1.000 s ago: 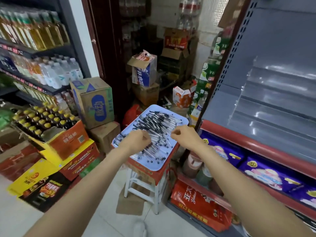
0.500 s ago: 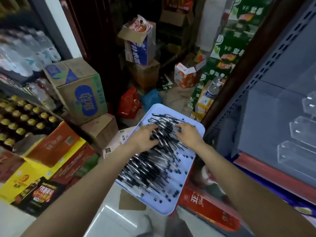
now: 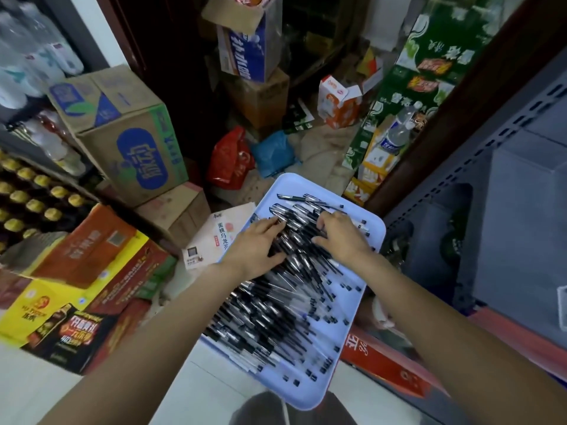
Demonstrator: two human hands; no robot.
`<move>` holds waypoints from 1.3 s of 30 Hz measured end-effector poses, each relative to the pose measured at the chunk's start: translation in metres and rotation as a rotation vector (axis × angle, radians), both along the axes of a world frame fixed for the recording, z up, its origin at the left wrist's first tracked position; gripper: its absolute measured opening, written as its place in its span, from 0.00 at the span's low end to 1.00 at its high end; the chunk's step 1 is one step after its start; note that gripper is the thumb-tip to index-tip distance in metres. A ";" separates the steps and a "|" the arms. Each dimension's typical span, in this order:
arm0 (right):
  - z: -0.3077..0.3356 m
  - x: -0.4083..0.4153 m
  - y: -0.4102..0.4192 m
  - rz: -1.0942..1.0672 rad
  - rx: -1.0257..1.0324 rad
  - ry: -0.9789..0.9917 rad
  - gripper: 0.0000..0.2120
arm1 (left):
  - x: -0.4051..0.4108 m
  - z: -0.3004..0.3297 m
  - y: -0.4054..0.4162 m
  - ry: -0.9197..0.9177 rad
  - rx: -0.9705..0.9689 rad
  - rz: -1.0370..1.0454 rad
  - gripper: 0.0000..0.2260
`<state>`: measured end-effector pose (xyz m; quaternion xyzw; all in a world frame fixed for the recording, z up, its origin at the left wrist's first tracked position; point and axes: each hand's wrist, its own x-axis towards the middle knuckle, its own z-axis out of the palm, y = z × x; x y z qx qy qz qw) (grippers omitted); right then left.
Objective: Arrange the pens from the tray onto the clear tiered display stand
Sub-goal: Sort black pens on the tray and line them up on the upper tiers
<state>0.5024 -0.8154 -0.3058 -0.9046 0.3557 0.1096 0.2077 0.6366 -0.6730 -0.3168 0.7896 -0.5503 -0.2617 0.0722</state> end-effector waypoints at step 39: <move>0.284 -0.272 -0.067 -0.639 0.213 -1.576 0.06 | -0.194 0.264 -0.182 0.646 -0.783 -0.220 0.10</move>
